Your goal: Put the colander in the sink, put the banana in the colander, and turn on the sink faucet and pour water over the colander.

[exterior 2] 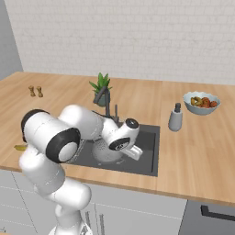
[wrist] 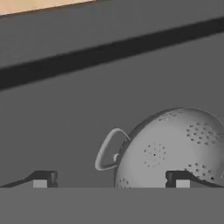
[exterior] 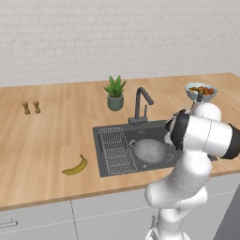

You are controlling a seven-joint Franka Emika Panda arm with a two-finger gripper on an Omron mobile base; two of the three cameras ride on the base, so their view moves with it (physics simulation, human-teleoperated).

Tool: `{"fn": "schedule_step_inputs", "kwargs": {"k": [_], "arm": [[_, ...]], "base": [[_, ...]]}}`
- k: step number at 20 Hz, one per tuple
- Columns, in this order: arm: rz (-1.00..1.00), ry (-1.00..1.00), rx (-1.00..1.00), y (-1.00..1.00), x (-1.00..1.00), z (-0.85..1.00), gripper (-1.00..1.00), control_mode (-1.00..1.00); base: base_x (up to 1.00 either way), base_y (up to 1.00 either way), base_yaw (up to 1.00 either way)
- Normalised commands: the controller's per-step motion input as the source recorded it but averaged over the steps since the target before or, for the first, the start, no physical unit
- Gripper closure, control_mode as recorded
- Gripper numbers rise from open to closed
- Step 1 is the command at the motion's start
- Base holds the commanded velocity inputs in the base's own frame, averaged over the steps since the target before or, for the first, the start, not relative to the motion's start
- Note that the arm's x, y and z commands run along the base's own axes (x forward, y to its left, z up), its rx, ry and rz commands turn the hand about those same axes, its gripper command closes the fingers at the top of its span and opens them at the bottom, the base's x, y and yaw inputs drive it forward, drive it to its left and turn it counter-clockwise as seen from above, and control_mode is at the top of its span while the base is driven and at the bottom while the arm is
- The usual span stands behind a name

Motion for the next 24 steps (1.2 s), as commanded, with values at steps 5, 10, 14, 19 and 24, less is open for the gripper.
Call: {"fn": "schedule_step_inputs", "kwargs": {"k": [5,10,14,19,24], "arm": [[0.0,0.02,0.02,-0.15,-0.77,0.65,-1.0,-1.0],[-0.04,0.0,0.0,0.0,-0.78,0.68,-1.0,-1.0],[-0.12,0.0,0.02,0.12,-0.69,0.66,-1.0,-1.0],[-0.16,0.0,0.0,0.35,-0.72,0.45,-1.0,-1.0],[-0.1,0.0,0.0,0.49,-0.69,0.33,-1.0,-1.0]], "base": [[0.0,0.0,0.0],[0.0,0.0,0.0],[0.0,0.0,0.0],[0.0,0.0,0.0],[0.0,0.0,0.0]]}}
